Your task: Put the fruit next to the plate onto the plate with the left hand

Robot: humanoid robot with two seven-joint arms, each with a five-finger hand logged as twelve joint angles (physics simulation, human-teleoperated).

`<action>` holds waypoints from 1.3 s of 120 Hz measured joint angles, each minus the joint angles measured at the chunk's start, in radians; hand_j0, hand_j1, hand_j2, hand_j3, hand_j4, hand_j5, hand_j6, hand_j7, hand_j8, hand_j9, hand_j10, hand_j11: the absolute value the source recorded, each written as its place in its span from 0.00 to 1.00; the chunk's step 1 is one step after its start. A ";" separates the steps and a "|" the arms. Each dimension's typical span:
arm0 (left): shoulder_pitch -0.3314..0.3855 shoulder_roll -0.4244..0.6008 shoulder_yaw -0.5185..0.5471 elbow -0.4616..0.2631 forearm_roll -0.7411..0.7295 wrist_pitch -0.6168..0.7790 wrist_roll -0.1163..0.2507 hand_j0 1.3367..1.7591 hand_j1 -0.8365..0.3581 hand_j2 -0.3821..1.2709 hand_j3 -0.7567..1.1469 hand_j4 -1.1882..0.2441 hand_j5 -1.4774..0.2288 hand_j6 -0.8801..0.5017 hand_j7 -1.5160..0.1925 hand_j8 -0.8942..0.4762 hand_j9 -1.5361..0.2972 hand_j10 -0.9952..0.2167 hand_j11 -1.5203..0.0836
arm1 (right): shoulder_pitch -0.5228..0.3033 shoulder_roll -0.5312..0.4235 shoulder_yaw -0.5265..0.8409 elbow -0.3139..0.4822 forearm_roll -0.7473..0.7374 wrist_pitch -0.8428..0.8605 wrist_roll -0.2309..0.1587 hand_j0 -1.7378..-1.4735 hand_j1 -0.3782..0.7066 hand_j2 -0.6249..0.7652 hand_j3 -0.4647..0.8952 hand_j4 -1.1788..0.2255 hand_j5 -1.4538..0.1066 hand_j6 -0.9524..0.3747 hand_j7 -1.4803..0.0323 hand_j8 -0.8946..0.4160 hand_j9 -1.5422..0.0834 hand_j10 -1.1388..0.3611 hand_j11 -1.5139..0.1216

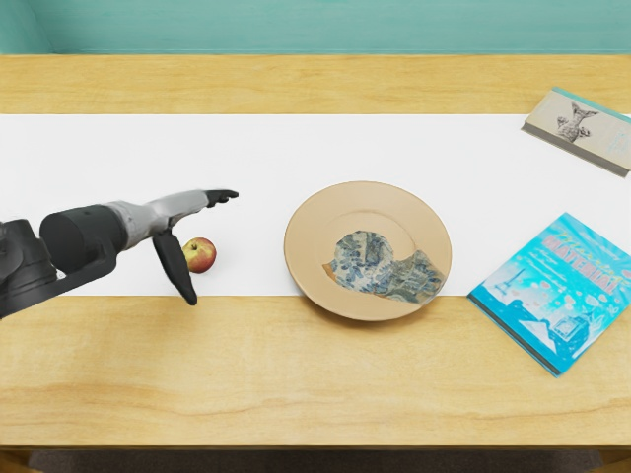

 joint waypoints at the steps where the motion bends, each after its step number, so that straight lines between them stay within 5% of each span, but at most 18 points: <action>1: 0.001 -0.003 0.000 0.001 0.003 0.001 0.000 0.76 0.96 0.24 0.40 0.80 0.84 0.61 0.86 0.63 0.81 0.79 0.92 | 0.000 0.000 0.000 0.000 0.000 0.000 0.000 0.30 0.03 0.45 0.34 0.84 0.93 0.72 0.98 0.68 0.95 0.76 0.93; 59: 0.059 -0.093 0.068 0.099 0.231 0.164 0.000 0.76 0.93 0.24 0.40 0.78 0.82 0.59 0.84 0.60 0.79 0.77 0.90 | 0.002 0.000 0.000 0.000 0.000 0.000 0.000 0.30 0.03 0.45 0.34 0.84 0.93 0.72 0.98 0.68 0.95 0.76 0.93; 156: 0.087 -0.119 0.084 0.144 0.267 0.243 0.000 0.76 0.69 0.27 0.40 0.62 0.64 0.42 0.66 0.43 0.63 0.57 0.70 | 0.005 0.000 0.000 0.000 0.000 0.000 0.000 0.30 0.03 0.45 0.34 0.84 0.93 0.72 0.98 0.68 0.95 0.76 0.93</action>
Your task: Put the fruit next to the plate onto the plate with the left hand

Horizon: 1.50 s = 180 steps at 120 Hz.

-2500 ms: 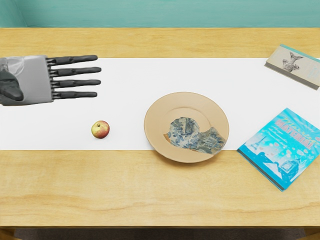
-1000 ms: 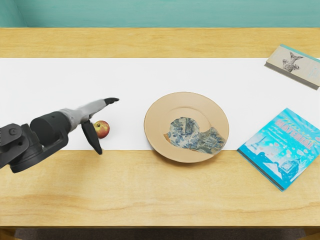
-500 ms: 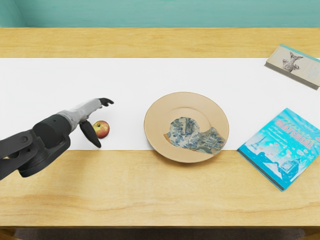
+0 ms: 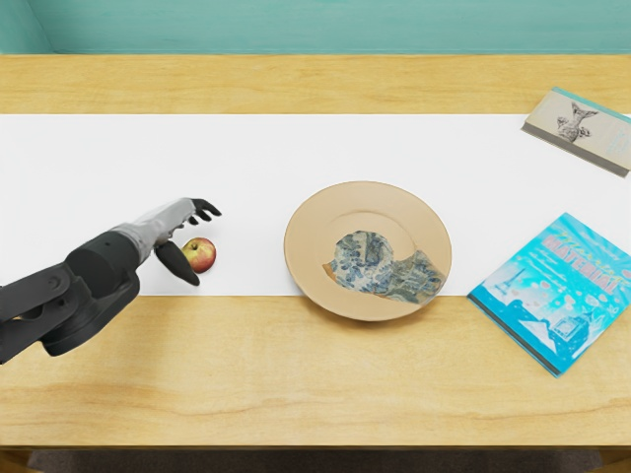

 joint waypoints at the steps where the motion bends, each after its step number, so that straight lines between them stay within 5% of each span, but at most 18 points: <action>1: 0.000 -0.003 0.000 0.002 0.001 0.000 0.000 0.76 0.69 0.27 0.40 0.62 0.64 0.42 0.66 0.43 0.62 0.57 0.70 | 0.000 0.000 0.000 0.000 0.000 0.000 0.000 0.30 0.03 0.45 0.34 0.84 0.93 0.72 0.98 0.68 0.95 0.76 0.93; 180: 0.008 -0.013 0.069 -0.011 0.078 0.083 0.000 0.76 0.56 0.29 0.40 0.52 0.53 0.32 0.56 0.33 0.53 0.46 0.59 | 0.021 0.000 0.000 0.003 0.000 0.002 0.000 0.30 0.03 0.45 0.34 0.84 0.93 0.72 0.98 0.68 0.95 0.76 0.93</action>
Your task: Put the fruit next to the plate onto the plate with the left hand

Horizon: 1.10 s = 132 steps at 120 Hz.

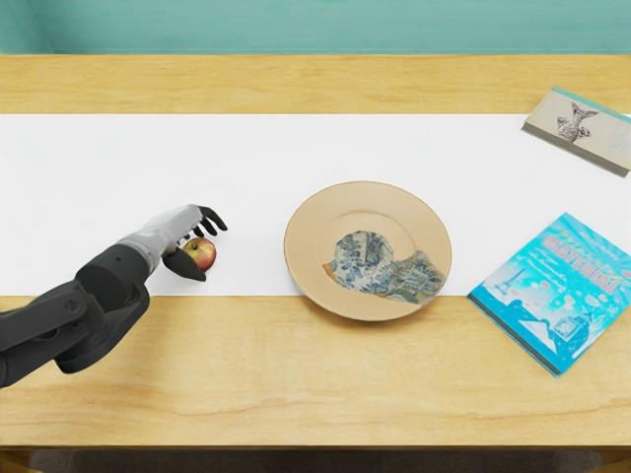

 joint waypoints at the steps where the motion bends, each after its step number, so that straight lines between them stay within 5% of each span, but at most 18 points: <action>1: 0.000 0.001 0.000 0.000 0.000 0.000 0.000 0.76 0.56 0.29 0.40 0.52 0.53 0.32 0.56 0.33 0.53 0.46 0.59 | 0.000 0.000 0.000 0.000 0.000 0.000 0.000 0.30 0.03 0.45 0.34 0.84 0.93 0.72 0.98 0.68 0.95 0.76 0.93; 79: -0.001 0.000 0.015 0.000 0.004 0.001 0.001 0.75 0.45 0.38 0.40 0.37 0.39 0.24 0.40 0.30 0.37 0.30 0.42 | 0.004 0.000 0.000 0.000 0.000 0.000 0.000 0.30 0.03 0.45 0.34 0.84 0.93 0.72 0.98 0.68 0.95 0.76 0.93; 105: -0.002 0.003 0.014 -0.003 0.002 -0.002 0.002 0.74 0.51 0.37 0.24 0.27 0.28 0.22 0.29 0.29 0.27 0.29 0.30 | 0.006 0.000 0.000 0.000 0.000 0.000 0.000 0.30 0.03 0.45 0.34 0.84 0.93 0.72 0.98 0.68 0.95 0.76 0.93; 132: -0.007 0.011 0.013 -0.059 -0.008 -0.004 0.001 0.73 0.44 0.42 0.35 0.25 0.21 0.29 0.24 0.36 0.22 0.36 0.23 | 0.006 0.000 0.000 0.000 0.000 0.000 0.000 0.30 0.03 0.45 0.34 0.84 0.93 0.72 0.98 0.68 0.95 0.76 0.93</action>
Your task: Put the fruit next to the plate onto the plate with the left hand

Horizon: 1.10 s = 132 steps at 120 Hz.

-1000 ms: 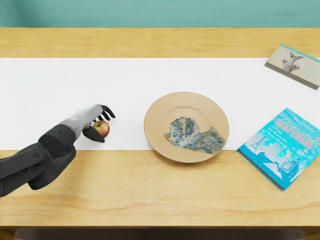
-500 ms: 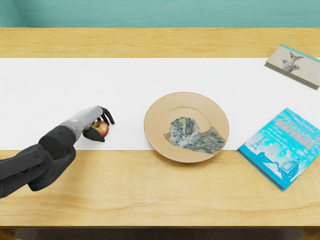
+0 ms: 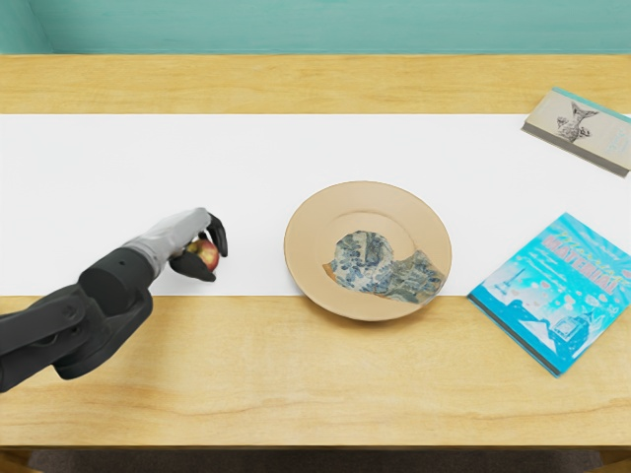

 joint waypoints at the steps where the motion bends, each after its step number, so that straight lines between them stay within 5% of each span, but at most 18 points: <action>1: 0.000 0.000 0.000 -0.002 0.000 0.000 0.000 0.73 0.44 0.42 0.35 0.25 0.21 0.29 0.23 0.36 0.22 0.36 0.23 | 0.000 0.000 0.000 0.000 0.000 0.000 0.000 0.30 0.03 0.45 0.34 0.84 0.93 0.72 0.98 0.68 0.95 0.76 0.93; 32: -0.025 -0.006 -0.005 -0.079 -0.007 -0.004 0.000 0.72 0.39 0.47 0.38 0.25 0.16 0.34 0.20 0.40 0.20 0.38 0.21 | 0.001 0.000 0.000 0.000 0.000 0.000 0.000 0.30 0.03 0.45 0.34 0.84 0.93 0.72 0.98 0.68 0.95 0.76 0.93; 82: -0.121 -0.053 -0.010 -0.092 -0.022 -0.013 0.000 0.71 0.38 0.47 0.40 0.25 0.14 0.36 0.18 0.42 0.19 0.40 0.20 | 0.012 0.000 0.000 0.000 0.000 0.000 0.000 0.30 0.03 0.45 0.34 0.84 0.93 0.72 0.98 0.68 0.95 0.76 0.93; 132: -0.156 -0.253 -0.008 -0.091 -0.026 -0.044 0.000 0.71 0.40 0.45 0.40 0.26 0.14 0.35 0.18 0.41 0.19 0.39 0.20 | 0.034 0.000 0.000 0.017 0.000 0.003 0.000 0.30 0.03 0.45 0.34 0.84 0.93 0.72 0.98 0.68 0.95 0.76 0.93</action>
